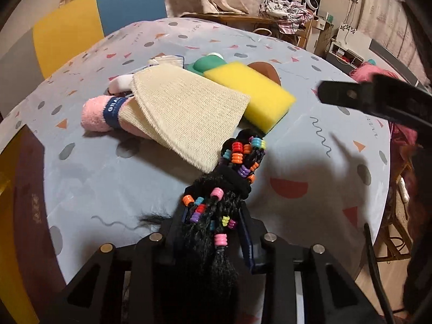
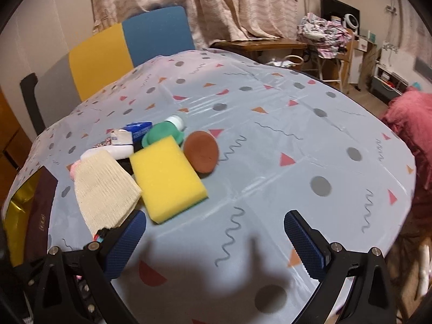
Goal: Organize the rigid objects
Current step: 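Lift the hair braid off the pile with the left gripper, then grasp the beige mesh cloth with the right gripper while the left gripper holds the braid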
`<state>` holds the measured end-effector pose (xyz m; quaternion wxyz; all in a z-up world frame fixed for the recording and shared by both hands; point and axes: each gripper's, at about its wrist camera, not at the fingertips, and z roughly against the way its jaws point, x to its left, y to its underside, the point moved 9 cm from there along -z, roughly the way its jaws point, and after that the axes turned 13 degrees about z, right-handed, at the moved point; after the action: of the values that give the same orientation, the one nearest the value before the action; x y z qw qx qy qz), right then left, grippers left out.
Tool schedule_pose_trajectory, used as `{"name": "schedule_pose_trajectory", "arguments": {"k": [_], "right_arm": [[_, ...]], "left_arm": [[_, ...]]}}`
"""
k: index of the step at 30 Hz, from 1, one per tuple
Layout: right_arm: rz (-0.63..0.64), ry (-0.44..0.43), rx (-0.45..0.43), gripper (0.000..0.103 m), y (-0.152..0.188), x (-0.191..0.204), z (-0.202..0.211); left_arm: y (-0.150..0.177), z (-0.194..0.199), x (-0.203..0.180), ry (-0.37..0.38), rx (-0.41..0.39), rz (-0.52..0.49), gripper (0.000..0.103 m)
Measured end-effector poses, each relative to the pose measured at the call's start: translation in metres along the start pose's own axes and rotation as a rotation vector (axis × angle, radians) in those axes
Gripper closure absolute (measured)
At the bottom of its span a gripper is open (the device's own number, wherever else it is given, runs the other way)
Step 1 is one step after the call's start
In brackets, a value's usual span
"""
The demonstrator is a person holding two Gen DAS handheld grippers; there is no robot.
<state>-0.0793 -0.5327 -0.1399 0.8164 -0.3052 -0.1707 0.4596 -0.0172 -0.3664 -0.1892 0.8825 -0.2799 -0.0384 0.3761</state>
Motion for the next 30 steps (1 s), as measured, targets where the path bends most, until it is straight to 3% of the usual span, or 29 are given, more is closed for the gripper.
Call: {"name": "schedule_pose_trajectory", "arguments": {"k": [6,15,19,23,25,27,30], "right_arm": [[0.052,-0.073,-0.024,0.0,-0.014,0.026,-0.009],[0.231,-0.185,-0.075,0.0,-0.038,0.104,-0.017],[0.337,-0.188,-0.044,0.0,-0.041,0.141,-0.039],[0.424,-0.147,0.044,0.0,-0.03,0.156,-0.07],[0.44,-0.179,0.048,0.005,-0.02,0.164,-0.074],[0.434,-0.231,0.038,0.021,-0.012,0.172,-0.068],[0.394,-0.297,0.038,0.033,0.009,0.18,-0.053]], "left_arm": [[0.014,0.03,0.017,0.036,-0.021,0.089,0.072],[0.02,0.088,0.048,0.057,-0.124,0.194,0.072],[0.019,0.112,0.066,0.067,-0.165,0.26,0.072],[0.018,0.138,0.085,0.072,-0.221,0.302,0.071],[0.019,0.147,0.093,0.061,-0.243,0.311,0.071],[0.021,0.157,0.101,0.059,-0.261,0.329,0.071],[0.025,0.161,0.115,0.062,-0.268,0.374,0.071]]}}
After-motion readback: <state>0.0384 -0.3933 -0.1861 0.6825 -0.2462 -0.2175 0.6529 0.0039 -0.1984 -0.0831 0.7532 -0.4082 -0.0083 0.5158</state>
